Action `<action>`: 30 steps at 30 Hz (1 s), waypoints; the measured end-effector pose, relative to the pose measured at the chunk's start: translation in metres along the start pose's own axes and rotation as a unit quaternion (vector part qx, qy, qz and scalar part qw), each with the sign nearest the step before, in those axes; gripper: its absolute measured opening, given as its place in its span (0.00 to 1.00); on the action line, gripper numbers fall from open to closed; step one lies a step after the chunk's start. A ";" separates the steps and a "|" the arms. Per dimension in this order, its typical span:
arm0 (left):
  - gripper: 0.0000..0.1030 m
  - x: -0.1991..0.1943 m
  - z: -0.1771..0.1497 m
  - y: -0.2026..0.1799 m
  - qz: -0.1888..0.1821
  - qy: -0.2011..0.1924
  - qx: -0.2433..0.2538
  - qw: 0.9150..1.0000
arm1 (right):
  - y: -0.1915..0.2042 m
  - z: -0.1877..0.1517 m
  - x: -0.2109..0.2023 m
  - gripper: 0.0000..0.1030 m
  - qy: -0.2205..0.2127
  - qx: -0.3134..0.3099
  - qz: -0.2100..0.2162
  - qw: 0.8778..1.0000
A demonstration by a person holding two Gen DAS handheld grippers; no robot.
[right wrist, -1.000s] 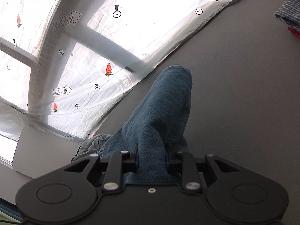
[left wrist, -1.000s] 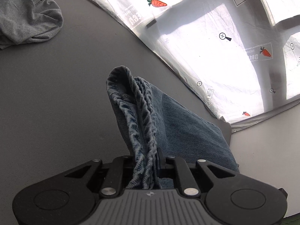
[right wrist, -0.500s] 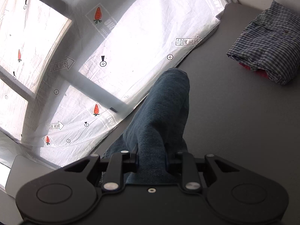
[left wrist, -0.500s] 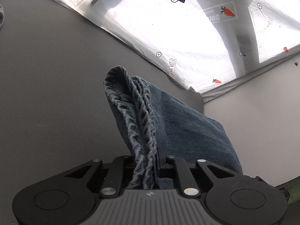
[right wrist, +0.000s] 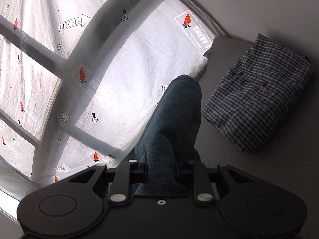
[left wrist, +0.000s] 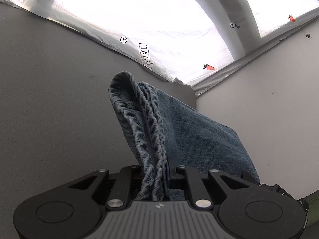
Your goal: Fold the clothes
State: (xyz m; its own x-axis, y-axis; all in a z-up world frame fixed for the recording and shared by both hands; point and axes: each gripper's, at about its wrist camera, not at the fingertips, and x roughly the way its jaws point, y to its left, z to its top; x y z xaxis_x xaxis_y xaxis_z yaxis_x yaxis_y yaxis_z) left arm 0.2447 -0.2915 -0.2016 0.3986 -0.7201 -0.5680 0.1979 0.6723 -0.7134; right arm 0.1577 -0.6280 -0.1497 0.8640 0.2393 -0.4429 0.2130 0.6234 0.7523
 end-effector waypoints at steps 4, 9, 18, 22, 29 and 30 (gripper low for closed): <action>0.14 0.056 -0.017 -0.043 0.002 -0.017 -0.037 0.999 | -0.033 0.071 0.003 0.24 0.013 -0.030 0.000 0.999; 0.14 0.116 -0.013 -0.087 0.000 -0.033 -0.058 0.998 | -0.054 0.149 0.015 0.23 0.017 -0.063 0.002 0.998; 0.15 0.225 0.008 -0.132 0.033 -0.059 -0.016 0.998 | -0.058 0.236 0.071 0.22 0.005 -0.199 -0.072 0.977; 0.17 0.283 0.001 -0.119 0.124 -0.019 0.018 0.992 | -0.078 0.228 0.132 0.25 0.064 -0.306 -0.215 0.925; 0.51 0.245 0.004 -0.140 0.191 -0.067 0.098 0.974 | -0.056 0.181 0.136 0.55 -0.001 -0.520 -0.275 0.808; 0.51 0.233 0.003 -0.146 0.201 -0.088 0.111 0.969 | -0.052 0.179 0.130 0.54 -0.024 -0.529 -0.273 0.803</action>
State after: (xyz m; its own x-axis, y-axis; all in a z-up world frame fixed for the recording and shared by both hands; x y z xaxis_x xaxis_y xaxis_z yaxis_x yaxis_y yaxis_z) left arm 0.3117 -0.5568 -0.2287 0.6263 -0.3654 -0.6887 0.1748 0.9267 -0.3327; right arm 0.3404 -0.7628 -0.1589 0.7961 -0.2976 -0.5270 0.0816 0.9156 -0.3937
